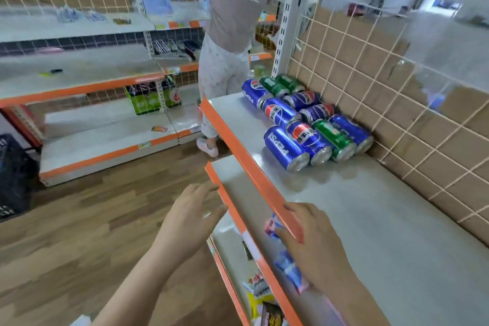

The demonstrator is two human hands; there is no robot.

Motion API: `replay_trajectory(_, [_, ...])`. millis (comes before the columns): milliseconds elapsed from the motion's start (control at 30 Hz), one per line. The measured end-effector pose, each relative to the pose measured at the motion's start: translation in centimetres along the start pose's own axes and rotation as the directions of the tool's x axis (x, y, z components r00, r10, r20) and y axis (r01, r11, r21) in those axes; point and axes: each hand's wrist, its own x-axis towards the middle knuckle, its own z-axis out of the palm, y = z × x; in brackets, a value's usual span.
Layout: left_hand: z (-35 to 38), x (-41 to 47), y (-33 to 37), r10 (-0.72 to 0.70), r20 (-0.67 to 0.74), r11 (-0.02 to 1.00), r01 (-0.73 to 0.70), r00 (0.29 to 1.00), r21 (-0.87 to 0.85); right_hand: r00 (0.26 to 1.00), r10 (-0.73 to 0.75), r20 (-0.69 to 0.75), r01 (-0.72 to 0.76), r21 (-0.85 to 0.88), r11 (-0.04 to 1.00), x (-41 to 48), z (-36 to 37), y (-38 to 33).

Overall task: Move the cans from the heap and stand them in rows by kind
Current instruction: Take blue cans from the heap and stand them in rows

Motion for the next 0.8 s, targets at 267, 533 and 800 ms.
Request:
replay_trajectory(267, [-2.3, 11.2, -3.2, 0.149, 0.107, 0.989, -0.146, 0.983, -0.031, 0.976, 0.162, -0.144, -0.168, -0.029, 0.985, 7.8, 1.8, -1.7])
replay_trajectory(533, [-4.0, 22.6, -4.2, 0.335, 0.224, 0.942, -0.332, 0.915, -0.052, 0.862, 0.34, -0.376, -0.379, -0.034, 0.925, 13.3, 2.3, -4.4])
replay_trajectory(800, [-1.4, 29.8, -1.7, 0.44, 0.323, 0.898, -0.42, 0.838, -0.135, 0.772, 0.44, -0.458, -0.531, -0.085, 0.843, 16.2, 0.6, -3.6])
